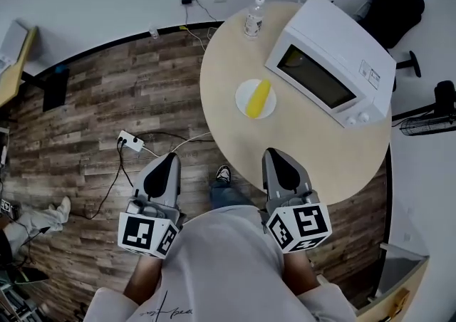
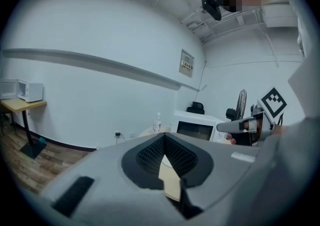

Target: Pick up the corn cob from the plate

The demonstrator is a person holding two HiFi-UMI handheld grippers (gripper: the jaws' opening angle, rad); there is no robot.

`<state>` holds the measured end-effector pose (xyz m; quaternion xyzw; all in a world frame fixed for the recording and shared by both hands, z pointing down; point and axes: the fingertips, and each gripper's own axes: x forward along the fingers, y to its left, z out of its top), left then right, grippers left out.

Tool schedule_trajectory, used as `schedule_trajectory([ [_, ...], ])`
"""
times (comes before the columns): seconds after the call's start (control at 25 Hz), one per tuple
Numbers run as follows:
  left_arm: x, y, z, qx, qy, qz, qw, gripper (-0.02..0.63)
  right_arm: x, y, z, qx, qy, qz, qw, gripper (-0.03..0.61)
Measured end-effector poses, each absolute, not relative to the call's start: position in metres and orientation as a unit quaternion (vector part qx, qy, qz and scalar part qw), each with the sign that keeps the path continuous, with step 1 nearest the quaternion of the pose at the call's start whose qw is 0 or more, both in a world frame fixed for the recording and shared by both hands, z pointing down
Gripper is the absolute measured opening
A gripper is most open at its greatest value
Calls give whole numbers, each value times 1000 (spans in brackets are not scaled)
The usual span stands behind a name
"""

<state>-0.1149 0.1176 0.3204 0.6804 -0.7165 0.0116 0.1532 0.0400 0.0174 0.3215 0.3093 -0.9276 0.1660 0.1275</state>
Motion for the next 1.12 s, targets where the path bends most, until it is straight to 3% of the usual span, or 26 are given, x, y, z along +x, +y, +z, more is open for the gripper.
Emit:
schedule_trajectory([
  [1.12, -179, -40, 326, 788, -590, 12, 176, 2, -20, -104, 332, 418, -877, 187, 144, 15],
])
